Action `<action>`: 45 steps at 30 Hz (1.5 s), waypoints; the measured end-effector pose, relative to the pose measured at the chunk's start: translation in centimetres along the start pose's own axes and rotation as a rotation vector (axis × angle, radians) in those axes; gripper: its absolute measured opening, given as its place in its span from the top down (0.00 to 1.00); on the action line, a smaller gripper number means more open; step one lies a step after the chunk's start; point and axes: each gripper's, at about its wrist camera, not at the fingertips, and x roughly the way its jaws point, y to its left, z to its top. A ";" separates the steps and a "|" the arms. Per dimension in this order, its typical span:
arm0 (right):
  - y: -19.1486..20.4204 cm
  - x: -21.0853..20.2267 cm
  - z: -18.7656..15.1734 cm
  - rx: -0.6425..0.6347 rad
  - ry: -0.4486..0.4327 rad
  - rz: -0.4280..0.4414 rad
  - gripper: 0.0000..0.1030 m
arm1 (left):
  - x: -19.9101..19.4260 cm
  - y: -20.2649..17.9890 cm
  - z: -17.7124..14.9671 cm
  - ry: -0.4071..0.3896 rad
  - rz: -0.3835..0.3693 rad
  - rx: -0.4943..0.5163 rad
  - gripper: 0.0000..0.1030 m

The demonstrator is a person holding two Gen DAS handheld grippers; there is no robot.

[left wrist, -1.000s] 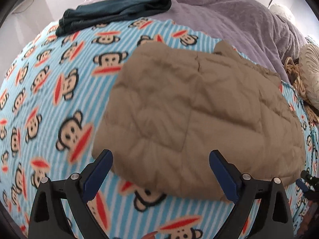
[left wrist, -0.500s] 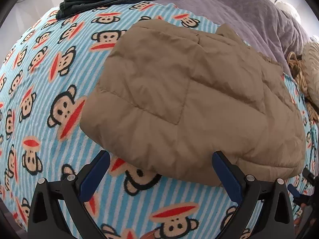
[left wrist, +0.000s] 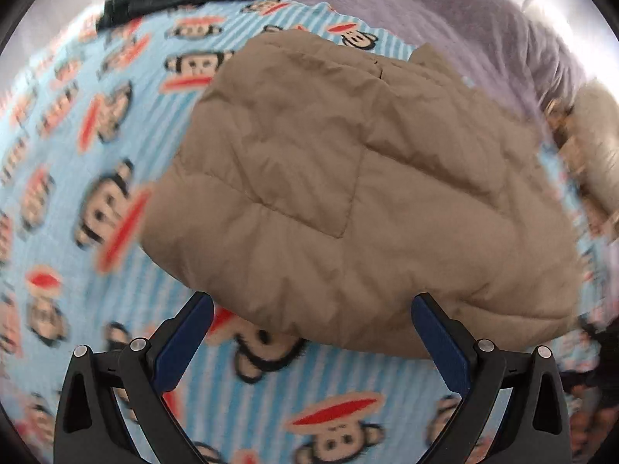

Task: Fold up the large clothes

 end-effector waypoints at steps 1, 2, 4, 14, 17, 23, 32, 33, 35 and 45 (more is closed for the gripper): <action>-0.1 0.2 -0.1 0.005 0.003 0.008 0.00 | 0.0 0.9 -0.1 0.004 -0.080 -0.053 0.01; -0.1 0.4 -0.2 0.010 0.006 0.019 0.00 | 0.1 1.9 -0.2 0.004 -0.158 -0.109 0.01; -0.3 0.7 -0.3 0.019 0.009 0.040 0.00 | 0.2 3.5 -0.3 -0.003 -0.257 -0.188 0.01; 0.0 3.4 0.3 0.061 0.017 0.122 0.00 | 3.3 6.8 0.2 0.008 -0.424 -0.318 0.01; 0.3 4.7 0.7 0.071 0.026 0.141 0.00 | 4.6 5.9 1.0 -0.001 -0.435 -0.321 0.01; 1.4 7.1 1.8 0.071 0.026 0.182 0.00 | 6.2 5.2 3.0 -0.033 -0.418 -0.360 0.01; 0.2 7.4 1.9 0.180 0.005 0.251 0.53 | 4.2 6.1 3.2 -0.133 -0.484 -0.379 0.79; 0.1 7.3 1.8 0.193 0.004 0.270 0.61 | 3.4 5.6 3.3 -0.150 -0.482 -0.346 0.82; 0.6 6.8 1.7 0.163 -0.007 0.277 0.69 | 1.7 4.9 3.4 -0.184 -0.480 -0.275 0.83; 3.9 4.6 -2.8 0.010 -0.003 0.326 0.73 | -6.4 8.3 1.7 -0.285 -0.500 -0.173 0.84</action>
